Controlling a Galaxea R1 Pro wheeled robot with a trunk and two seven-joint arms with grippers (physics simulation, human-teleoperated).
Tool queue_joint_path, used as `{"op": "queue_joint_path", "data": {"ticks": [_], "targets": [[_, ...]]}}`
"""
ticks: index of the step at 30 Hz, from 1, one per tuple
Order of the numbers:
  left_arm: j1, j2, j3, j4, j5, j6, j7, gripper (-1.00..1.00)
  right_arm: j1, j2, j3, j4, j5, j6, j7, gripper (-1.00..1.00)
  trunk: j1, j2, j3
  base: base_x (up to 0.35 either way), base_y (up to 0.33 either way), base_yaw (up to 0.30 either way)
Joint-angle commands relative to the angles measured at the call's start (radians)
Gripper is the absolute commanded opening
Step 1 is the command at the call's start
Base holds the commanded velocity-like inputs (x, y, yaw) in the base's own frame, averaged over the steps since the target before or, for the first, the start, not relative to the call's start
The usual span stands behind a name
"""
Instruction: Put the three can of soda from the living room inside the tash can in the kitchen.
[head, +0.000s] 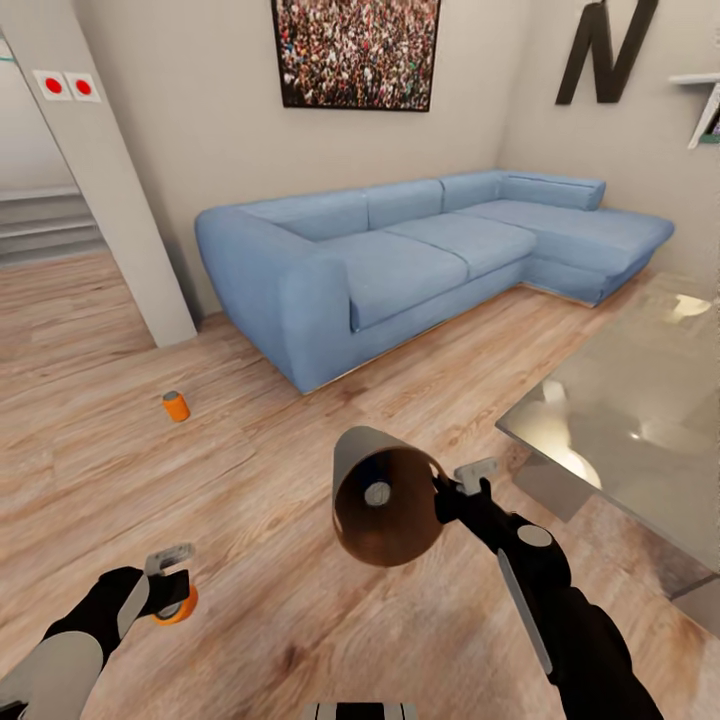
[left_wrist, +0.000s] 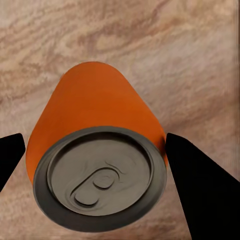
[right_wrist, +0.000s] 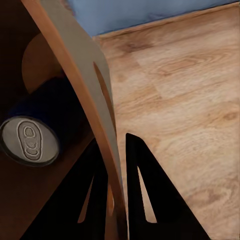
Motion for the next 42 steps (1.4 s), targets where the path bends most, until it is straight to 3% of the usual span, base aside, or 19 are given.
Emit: {"op": "queue_joint_path", "data": {"ticks": [1, 7, 10, 21, 30, 38, 42], "targets": [[-0.001, 0.0, 0.0, -0.003, -0.001, 0.007, -0.001, -1.0, 0.0, 0.001, 0.0, -0.012, -0.015, 0.019, 0.006, -1.0, 0.0, 0.0, 0.004, 0.0, 0.0, 0.0], [-0.001, 0.0, 0.0, -0.064, 0.0, 0.07, -0.002, -1.0, -0.002, 0.002, 0.016, -0.039, -0.017, 0.155, 0.006, -1.0, -0.003, 0.002, 0.027, 0.0, 0.0, 0.0], [0.001, -0.001, 0.0, -0.143, 0.0, 0.127, -0.004, -1.0, -0.003, 0.002, 0.03, -0.044, -0.017, 0.215, 0.005, -1.0, -0.005, 0.002, 0.039, 0.0, 0.0, 0.0], [0.003, -0.015, -0.001, -0.255, 0.001, 0.188, -0.038, -1.0, -0.002, 0.001, 0.036, -0.037, -0.023, 0.252, 0.005, -1.0, -0.009, 0.005, 0.081, 0.0, 0.0, 0.0], [-0.003, -0.049, -0.078, -0.38, 0.001, 0.332, -0.065, -1.0, -0.002, -0.001, 0.03, -0.045, -0.028, 0.296, 0.012, -1.0, -0.014, 0.007, 0.116, 0.0, 0.0, 0.0], [-0.003, -0.09, -0.123, -0.5, 0.003, 0.461, -0.067, -1.0, -0.007, -0.005, 0.029, -0.048, -0.026, 0.323, 0.015, -1.0, -0.044, 0.063, 0.141, 0.0, 0.0, 0.0], [0.001, -0.1, -0.172, -0.554, 0.005, 0.499, -0.066, -1.0, -0.01, -0.01, 0.025, -0.048, -0.026, 0.335, 0.017, -1.0, -0.06, 0.091, 0.154, 0.0, 0.0, 0.0]]}}
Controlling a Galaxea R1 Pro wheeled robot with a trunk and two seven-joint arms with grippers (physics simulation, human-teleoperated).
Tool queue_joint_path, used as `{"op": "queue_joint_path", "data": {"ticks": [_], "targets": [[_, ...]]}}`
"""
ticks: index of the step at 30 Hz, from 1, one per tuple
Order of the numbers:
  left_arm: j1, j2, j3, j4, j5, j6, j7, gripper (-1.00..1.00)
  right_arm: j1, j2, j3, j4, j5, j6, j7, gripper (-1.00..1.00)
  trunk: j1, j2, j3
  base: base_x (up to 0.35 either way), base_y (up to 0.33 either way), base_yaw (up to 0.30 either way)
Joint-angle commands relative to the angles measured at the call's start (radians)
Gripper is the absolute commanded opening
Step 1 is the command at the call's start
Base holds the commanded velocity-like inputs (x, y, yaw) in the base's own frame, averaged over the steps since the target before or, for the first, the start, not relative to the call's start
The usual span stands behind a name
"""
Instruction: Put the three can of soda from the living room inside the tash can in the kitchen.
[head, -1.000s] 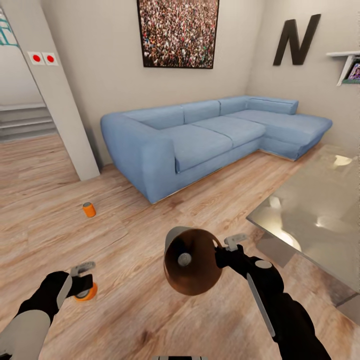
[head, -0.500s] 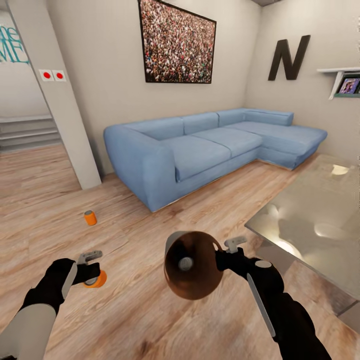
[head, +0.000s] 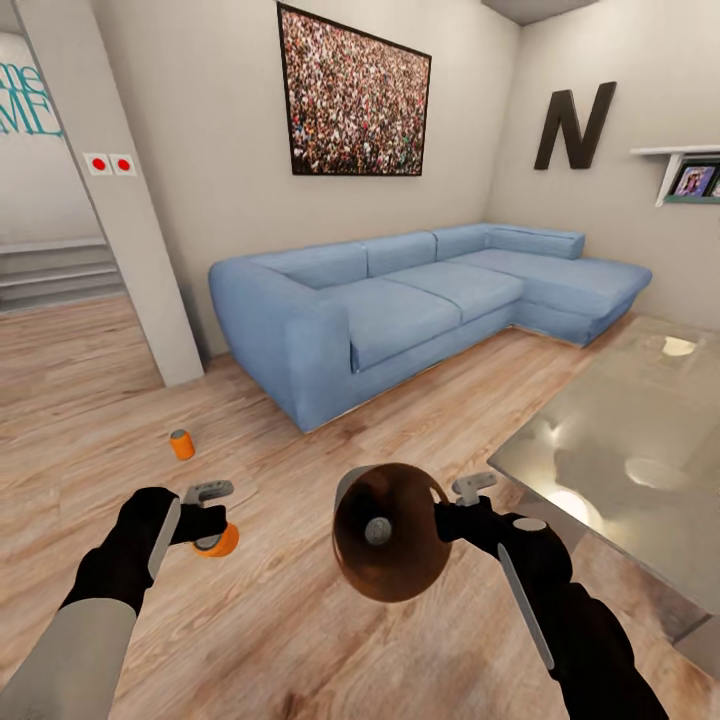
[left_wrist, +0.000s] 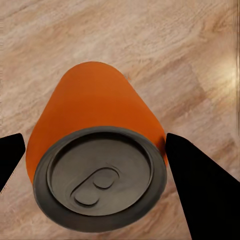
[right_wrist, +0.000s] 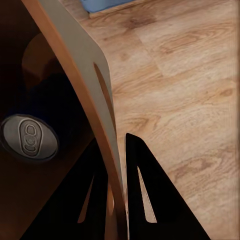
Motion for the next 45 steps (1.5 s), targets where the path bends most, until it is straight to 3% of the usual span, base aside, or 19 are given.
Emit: {"op": "queue_joint_path", "data": {"ticks": [1, 7, 10, 12, 15, 19, 24, 27, 30, 40, 45], "targets": [[0.001, -0.002, -0.026, -0.011, -0.002, 0.007, -0.001, -1.0, -0.001, -0.001, -0.001, -0.001, -0.022, 0.005, 0.007, -1.0, -0.004, 0.007, 0.003, 0.0, 0.0, 0.0], [0.002, -0.004, -0.066, -0.032, 0.001, 0.017, 0.001, -1.0, -0.002, -0.006, -0.003, 0.002, -0.023, 0.006, 0.012, -1.0, -0.027, 0.049, 0.022, 0.0, 0.0, 0.0], [0.002, -0.004, -0.073, -0.037, 0.001, 0.019, 0.001, -1.0, -0.002, -0.029, -0.005, 0.004, -0.025, 0.006, 0.048, -1.0, -0.038, 0.07, 0.031, 0.0, 0.0, 0.0], [0.002, -0.005, -0.076, -0.04, 0.001, 0.019, 0.001, -1.0, -0.002, -0.068, -0.017, 0.005, -0.026, 0.006, 0.128, -1.0, -0.046, 0.084, 0.038, 0.0, 0.0, 0.0], [0.002, -0.004, -0.077, -0.041, 0.002, 0.021, 0.0, -1.0, -0.002, -0.103, -0.063, 0.005, -0.022, 0.008, 0.256, -1.0, -0.058, 0.105, 0.047, 0.0, 0.0, 0.0], [0.002, -0.004, -0.078, -0.057, 0.003, 0.025, -0.001, -1.0, -0.002, -0.121, -0.103, 0.006, -0.019, 0.009, 0.333, -1.0, -0.073, 0.133, 0.06, 0.0, 0.0, 0.0], [0.004, -0.003, -0.082, -0.126, 0.003, 0.056, -0.022, -1.0, -0.002, -0.128, -0.118, 0.008, -0.018, 0.01, 0.361, -1.0, -0.092, 0.168, 0.075, 0.0, 0.0, 0.0], [0.006, -0.003, -0.112, -0.185, 0.002, 0.058, -0.062, -1.0, -0.002, -0.128, -0.12, 0.009, -0.017, 0.01, 0.368, -1.0, -0.104, 0.189, 0.085, 0.0, 0.0, 0.0], [0.007, -0.003, -0.169, -0.23, 0.002, 0.058, -0.101, -1.0, -0.002, -0.127, -0.118, 0.015, -0.016, 0.01, 0.37, -1.0, -0.115, 0.21, 0.094, 0.0, 0.0, 0.0], [0.008, -0.003, -0.237, -0.253, 0.001, 0.058, -0.155, -1.0, -0.003, -0.119, -0.108, 0.031, -0.014, 0.014, 0.365, -1.0, -0.153, 0.28, 0.125, 0.0, 0.0, 0.0], [0.008, -0.003, -0.255, -0.263, 0.0, 0.058, -0.176, -1.0, -0.019, -0.12, -0.108, 0.067, -0.013, 0.052, 0.339, -1.0, -0.173, 0.315, 0.141, 0.0, 0.0, 0.0]]}}
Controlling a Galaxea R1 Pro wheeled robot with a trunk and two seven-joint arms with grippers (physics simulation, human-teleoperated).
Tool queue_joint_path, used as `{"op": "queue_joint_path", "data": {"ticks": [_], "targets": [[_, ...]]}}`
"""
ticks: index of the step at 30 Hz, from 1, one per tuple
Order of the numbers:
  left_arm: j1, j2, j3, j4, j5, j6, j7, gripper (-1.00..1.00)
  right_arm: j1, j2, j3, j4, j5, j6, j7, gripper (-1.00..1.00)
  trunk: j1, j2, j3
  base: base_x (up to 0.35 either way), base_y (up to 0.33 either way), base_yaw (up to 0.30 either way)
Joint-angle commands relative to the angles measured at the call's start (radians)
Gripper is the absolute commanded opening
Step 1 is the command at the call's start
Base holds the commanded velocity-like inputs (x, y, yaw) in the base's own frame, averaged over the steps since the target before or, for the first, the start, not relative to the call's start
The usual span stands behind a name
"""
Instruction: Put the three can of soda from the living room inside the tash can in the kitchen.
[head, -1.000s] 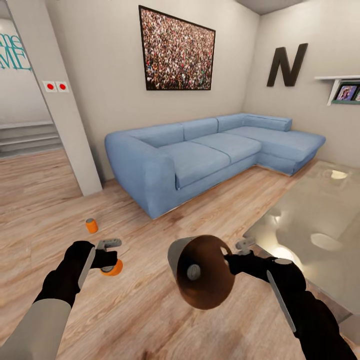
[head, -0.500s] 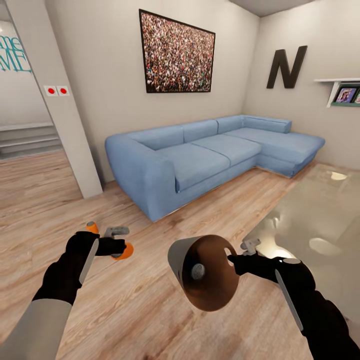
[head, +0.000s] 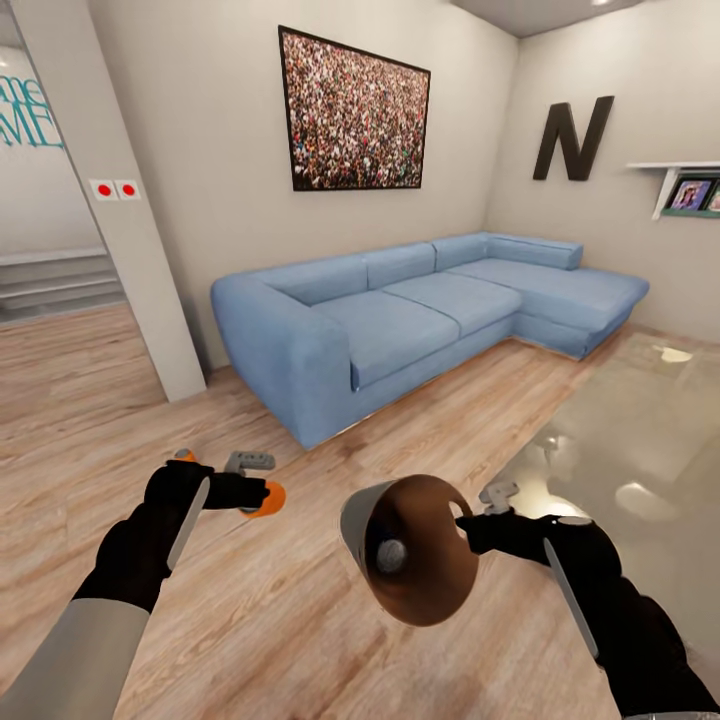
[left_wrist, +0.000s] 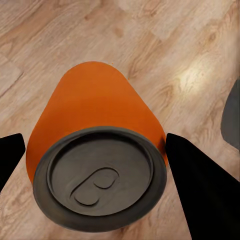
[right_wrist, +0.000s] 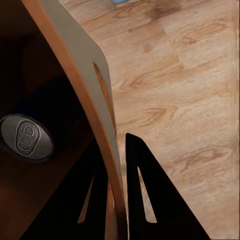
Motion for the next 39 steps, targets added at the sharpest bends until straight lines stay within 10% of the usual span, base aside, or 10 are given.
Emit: {"op": "queue_joint_path", "data": {"ticks": [1, 18, 29, 39], "targets": [[0.0, 0.0, -0.002, -0.003, -0.001, 0.0, -0.003, -1.0, -0.01, 0.0, 0.001, 0.006, -0.033, 0.019, -0.002, -1.0, -0.004, 0.007, 0.003, 0.0, 0.0, 0.0], [0.069, 0.005, -0.011, -0.201, 0.004, 0.0, -0.03, -1.0, -0.154, 0.006, 0.04, 0.101, 0.025, 0.158, -0.058, -1.0, -0.069, 0.126, 0.057, 0.0, 0.0, 0.0], [0.087, 0.012, -0.092, -0.251, 0.032, 0.0, -0.345, -1.0, -0.185, 0.033, 0.108, 0.135, 0.03, 0.178, -0.061, -1.0, -0.111, 0.203, 0.091, 0.0, 0.0, 0.0], [0.087, 0.012, -0.101, -0.255, 0.034, 0.0, -0.404, -1.0, -0.207, 0.062, 0.146, 0.187, 0.031, 0.179, -0.097, -1.0, -0.15, 0.273, 0.122, 0.0, 0.0, 0.0]]}}
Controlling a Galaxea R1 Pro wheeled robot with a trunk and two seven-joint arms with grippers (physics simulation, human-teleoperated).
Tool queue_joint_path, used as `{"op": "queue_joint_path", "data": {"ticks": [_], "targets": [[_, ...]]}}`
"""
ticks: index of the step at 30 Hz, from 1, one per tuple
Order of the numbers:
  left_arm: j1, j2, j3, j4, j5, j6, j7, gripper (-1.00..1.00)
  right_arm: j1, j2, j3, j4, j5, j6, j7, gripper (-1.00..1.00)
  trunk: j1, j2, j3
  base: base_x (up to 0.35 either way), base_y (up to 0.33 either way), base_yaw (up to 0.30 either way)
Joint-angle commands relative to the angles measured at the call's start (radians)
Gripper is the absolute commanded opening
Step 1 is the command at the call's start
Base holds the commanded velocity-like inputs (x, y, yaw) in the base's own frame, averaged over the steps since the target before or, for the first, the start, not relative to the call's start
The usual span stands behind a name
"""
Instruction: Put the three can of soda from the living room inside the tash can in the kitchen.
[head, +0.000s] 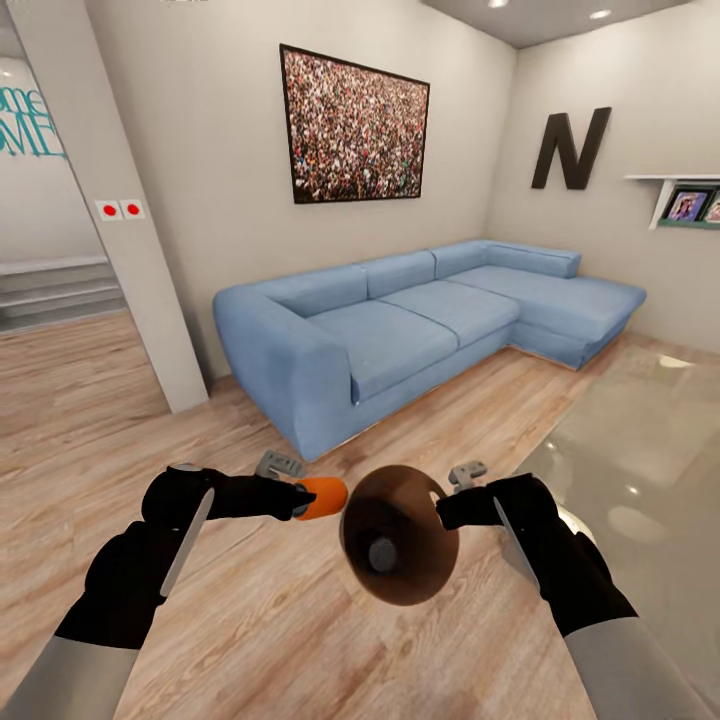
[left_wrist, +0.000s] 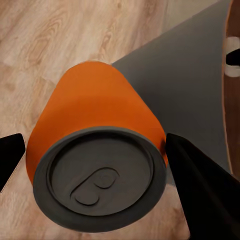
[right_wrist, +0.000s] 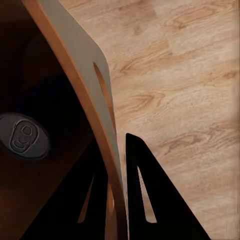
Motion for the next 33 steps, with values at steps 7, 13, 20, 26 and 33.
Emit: {"op": "queue_joint_path", "data": {"ticks": [7, 13, 20, 26, 33], "targets": [[-0.001, 0.002, -0.002, -0.045, 0.041, 0.019, -0.081, -1.0, -0.008, 0.014, 0.004, 0.003, -0.042, 0.031, -0.031, -1.0, -0.027, 0.049, 0.022, 0.0, 0.0, 0.0], [0.0, 0.004, 0.001, -0.065, 0.042, 0.019, -0.117, -1.0, -0.009, 0.016, 0.004, 0.01, -0.041, 0.031, -0.037, -1.0, -0.05, 0.091, 0.041, 0.0, 0.0, 0.0], [0.001, 0.032, 0.01, -0.096, 0.047, 0.019, -0.131, -1.0, -0.009, 0.017, 0.005, 0.015, -0.041, 0.031, -0.038, -1.0, -0.077, 0.14, 0.063, 0.0, 0.0, 0.0], [0.001, 0.1, 0.023, -0.126, 0.052, 0.019, -0.185, -1.0, -0.009, 0.016, 0.025, 0.015, -0.041, 0.031, -0.039, -1.0, -0.1, 0.182, 0.082, 0.0, 0.0, 0.0], [0.001, 0.147, 0.177, -0.133, 0.055, 0.019, -0.347, -1.0, -0.009, 0.015, 0.033, 0.016, -0.041, 0.031, -0.039, -1.0, -0.123, 0.224, 0.1, 0.0, 0.0, 0.0]]}}
